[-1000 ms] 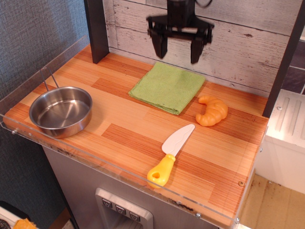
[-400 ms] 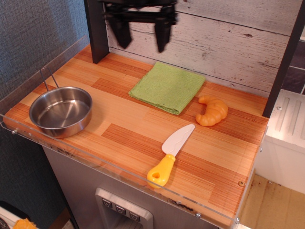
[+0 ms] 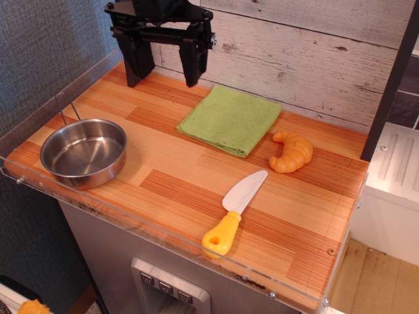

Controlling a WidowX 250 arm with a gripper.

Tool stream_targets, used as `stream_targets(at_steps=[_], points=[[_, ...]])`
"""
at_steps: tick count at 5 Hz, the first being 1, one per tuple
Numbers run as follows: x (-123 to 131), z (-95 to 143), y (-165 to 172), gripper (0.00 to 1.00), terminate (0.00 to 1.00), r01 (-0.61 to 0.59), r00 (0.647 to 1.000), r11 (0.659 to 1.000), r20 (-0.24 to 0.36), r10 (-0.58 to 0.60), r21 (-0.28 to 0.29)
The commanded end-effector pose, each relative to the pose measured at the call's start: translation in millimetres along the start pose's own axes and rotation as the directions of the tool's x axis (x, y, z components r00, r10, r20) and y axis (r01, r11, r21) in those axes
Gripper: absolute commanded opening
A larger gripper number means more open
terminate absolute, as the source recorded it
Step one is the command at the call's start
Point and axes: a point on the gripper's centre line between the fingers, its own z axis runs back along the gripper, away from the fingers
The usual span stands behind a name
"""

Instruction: Move the cloth to the center of the counter's far edge.

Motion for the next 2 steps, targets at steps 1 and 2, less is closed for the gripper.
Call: stream_targets(at_steps=[1,2], points=[[5.5,15.4,1.9,1.0,0.0,0.065,0.998,0.994,0.022,-0.067,0.083],[5.5,15.4,1.9,1.0,1.0,0.065,0.998,0.994,0.022,-0.067,0.083]])
